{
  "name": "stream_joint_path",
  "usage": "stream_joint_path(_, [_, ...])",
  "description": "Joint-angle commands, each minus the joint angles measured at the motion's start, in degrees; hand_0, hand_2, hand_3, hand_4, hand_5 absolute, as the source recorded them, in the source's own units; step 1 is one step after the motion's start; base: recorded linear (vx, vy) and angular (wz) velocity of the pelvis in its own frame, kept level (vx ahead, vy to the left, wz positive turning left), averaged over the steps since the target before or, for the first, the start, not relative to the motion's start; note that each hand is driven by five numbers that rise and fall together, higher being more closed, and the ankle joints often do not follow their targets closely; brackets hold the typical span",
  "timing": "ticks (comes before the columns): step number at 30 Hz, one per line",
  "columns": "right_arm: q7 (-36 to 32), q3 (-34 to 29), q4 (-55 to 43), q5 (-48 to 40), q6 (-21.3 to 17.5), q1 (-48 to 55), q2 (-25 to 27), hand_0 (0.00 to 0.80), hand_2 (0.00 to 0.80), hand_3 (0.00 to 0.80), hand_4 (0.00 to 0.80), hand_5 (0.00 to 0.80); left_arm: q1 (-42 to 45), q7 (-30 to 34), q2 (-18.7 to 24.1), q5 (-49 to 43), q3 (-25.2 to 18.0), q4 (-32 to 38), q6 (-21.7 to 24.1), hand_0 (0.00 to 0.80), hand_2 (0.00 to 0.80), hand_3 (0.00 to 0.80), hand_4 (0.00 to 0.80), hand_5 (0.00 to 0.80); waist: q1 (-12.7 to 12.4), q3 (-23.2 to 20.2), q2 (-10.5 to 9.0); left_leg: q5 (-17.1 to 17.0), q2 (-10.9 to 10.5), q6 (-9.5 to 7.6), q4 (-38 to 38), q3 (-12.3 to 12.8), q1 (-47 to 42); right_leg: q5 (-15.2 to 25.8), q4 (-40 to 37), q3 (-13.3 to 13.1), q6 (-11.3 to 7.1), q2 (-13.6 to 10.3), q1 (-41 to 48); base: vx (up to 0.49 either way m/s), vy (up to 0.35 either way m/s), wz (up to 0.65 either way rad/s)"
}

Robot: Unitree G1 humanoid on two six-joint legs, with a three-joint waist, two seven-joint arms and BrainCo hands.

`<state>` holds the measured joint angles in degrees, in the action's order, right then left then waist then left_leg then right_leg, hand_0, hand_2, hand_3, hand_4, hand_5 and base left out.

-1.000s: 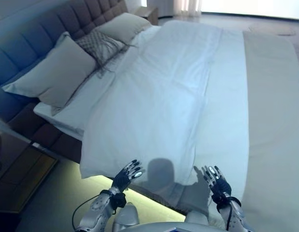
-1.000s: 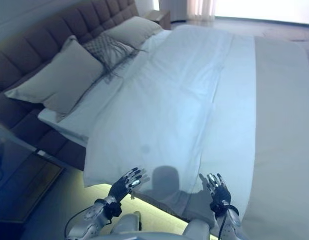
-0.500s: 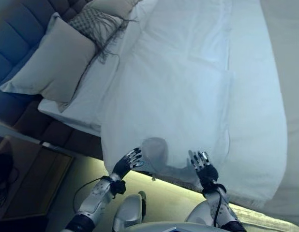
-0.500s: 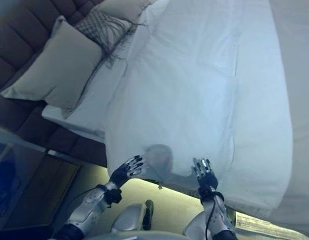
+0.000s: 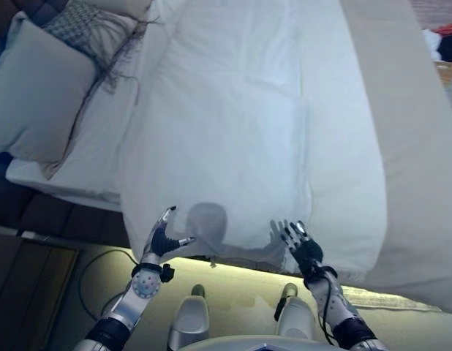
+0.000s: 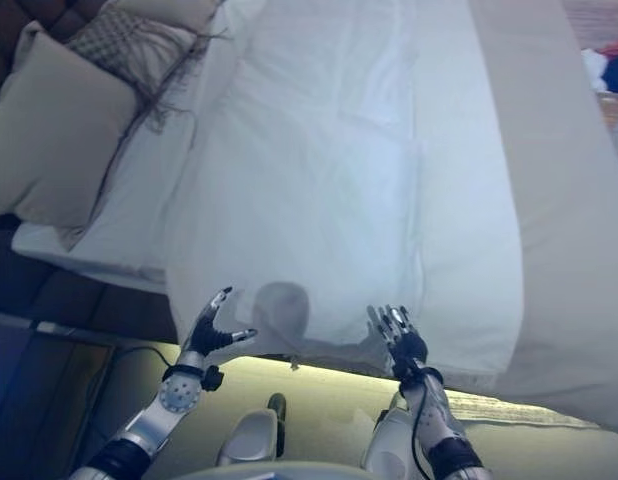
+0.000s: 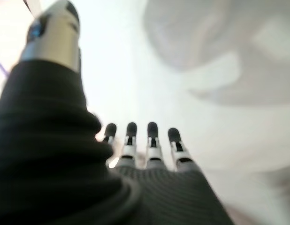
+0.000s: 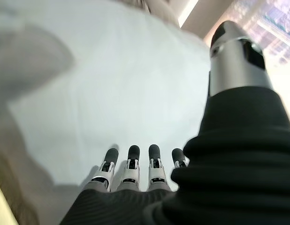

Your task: Make the bed neatly

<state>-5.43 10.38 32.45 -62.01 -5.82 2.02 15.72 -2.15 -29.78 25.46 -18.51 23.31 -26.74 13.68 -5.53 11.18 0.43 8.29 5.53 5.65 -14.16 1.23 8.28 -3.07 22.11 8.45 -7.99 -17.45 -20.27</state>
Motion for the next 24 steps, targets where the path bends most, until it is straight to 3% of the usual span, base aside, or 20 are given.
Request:
stream_joint_path(1, [-1.7,0.0,-6.2,-3.0,-1.4,-1.7,0.5,0.000,0.000,0.000,0.000,0.000,-6.4,-11.9,2.6,-16.3,-1.1,0.9,-3.0,0.000,0.000,0.000,0.000,0.000,0.9,5.3,0.24,-9.3,-0.1,-1.55,3.4,-1.7,3.9,9.8,-4.0,0.2,-4.23,-1.2,-1.6,-0.311,0.171,-0.19])
stream_joint_path(3, [-0.4,1.0,-7.1,-3.8,-3.1,-5.0,2.3,0.000,0.000,0.000,0.000,0.000,-13.6,-17.3,3.5,-20.6,1.8,-2.5,-5.6,0.000,0.000,0.000,0.000,0.000,2.0,8.2,0.92,-10.1,-1.1,-1.61,3.1,-0.3,8.3,11.4,-2.9,0.3,-4.50,-2.0,-7.1,-0.410,0.245,-0.05])
stream_joint_path(5, [0.9,2.3,-7.6,-4.7,-3.8,-7.4,3.5,0.000,0.000,0.000,0.000,0.000,-18.4,-20.9,3.2,-24.0,4.8,-6.5,-9.0,0.000,0.000,0.000,0.000,0.000,2.8,9.7,1.21,-9.3,-2.5,-2.14,0.0,-0.2,12.9,12.6,-1.2,-1.6,-4.62,-2.2,-12.3,-0.206,0.292,0.04])
stream_joint_path(12, [5.1,3.7,-12.4,-2.2,-4.1,-8.1,5.4,0.000,0.000,0.000,0.000,0.000,-22.9,-23.7,1.4,-27.9,8.6,-16.3,-17.9,0.000,0.000,0.000,0.000,0.000,5.4,12.2,1.48,-7.5,-5.1,-2.99,-6.3,1.3,19.9,15.2,-0.2,-5.4,-4.98,-1.7,-18.6,-0.007,0.227,-0.20])
stream_joint_path(17, [5.8,4.0,-15.9,-2.4,-4.9,-9.1,6.9,0.000,0.000,0.000,0.000,0.000,-25.9,-27.0,0.7,-30.8,10.5,-19.4,-24.8,0.000,0.000,0.000,0.000,0.000,5.9,14.4,1.28,-7.4,-5.6,-2.80,-8.4,0.7,24.5,15.7,-0.4,-5.7,-5.40,-1.4,-21.4,-0.042,0.105,-0.07])
stream_joint_path(24, [7.4,4.7,-21.0,-2.0,-4.6,-9.9,7.8,0.000,0.000,0.000,0.000,0.000,-28.8,-26.0,0.6,-35.6,12.0,-21.9,-31.4,0.000,0.000,0.000,0.000,0.000,6.1,16.9,0.83,-7.6,-5.6,-2.43,-11.9,-0.5,30.3,16.1,1.3,-6.0,-5.75,-1.4,-25.0,-0.014,0.039,-0.09])
